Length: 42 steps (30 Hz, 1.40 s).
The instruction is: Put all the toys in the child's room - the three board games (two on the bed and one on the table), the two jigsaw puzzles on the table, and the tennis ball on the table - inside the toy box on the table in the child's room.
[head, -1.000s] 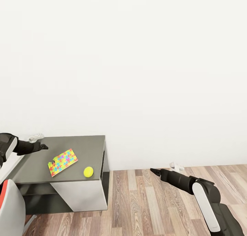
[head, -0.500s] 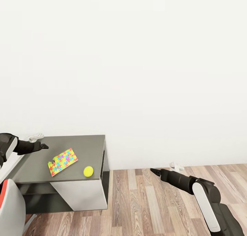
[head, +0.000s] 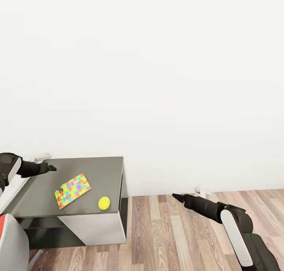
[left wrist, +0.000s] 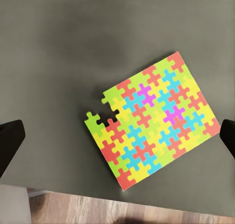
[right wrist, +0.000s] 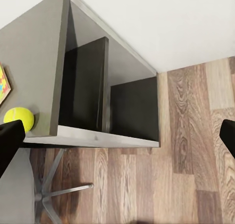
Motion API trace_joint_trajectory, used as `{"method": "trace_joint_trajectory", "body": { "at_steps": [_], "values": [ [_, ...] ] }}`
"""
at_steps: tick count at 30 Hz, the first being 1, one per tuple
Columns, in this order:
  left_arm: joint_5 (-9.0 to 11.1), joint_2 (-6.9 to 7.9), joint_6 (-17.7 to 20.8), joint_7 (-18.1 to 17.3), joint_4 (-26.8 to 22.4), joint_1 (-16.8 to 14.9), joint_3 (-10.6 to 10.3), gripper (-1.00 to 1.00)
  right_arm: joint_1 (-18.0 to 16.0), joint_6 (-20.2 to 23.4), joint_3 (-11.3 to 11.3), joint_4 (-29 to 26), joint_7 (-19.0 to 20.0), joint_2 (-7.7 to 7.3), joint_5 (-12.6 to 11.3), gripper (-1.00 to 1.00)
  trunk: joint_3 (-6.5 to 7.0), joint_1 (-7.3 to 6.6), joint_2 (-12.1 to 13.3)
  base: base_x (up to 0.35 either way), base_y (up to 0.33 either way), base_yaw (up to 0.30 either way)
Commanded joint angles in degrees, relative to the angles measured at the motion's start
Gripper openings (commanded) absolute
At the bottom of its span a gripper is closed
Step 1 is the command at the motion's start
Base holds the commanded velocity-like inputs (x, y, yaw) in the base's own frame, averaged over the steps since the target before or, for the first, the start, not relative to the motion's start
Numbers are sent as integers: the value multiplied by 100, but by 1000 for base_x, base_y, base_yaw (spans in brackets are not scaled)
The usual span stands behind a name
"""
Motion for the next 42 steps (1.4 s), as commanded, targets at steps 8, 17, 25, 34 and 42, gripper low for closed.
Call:
{"method": "trace_joint_trajectory", "body": {
  "at_steps": [8,17,25,34,42],
  "values": [
    [-15,-49,35,-31,-5,-5,9,100,-2,27,-4,-3,61,1,50,100,-84,4,-12,14,5,0],
    [-30,-96,35,-32,-3,-5,-2,100,-4,35,-4,-3,62,1,47,100,-166,4,-12,1,0,0],
    [-38,-99,33,-32,-3,-5,-3,100,-5,36,-4,-3,65,0,43,100,-239,4,-12,0,0,0],
    [4,-95,-63,-46,49,-5,13,100,-4,36,-4,-3,65,1,41,100,-320,4,-12,0,0,0],
    [35,-47,-479,-328,456,-5,42,100,-3,36,-4,-3,65,1,41,100,-393,4,-12,0,0,0]
  ]
}}
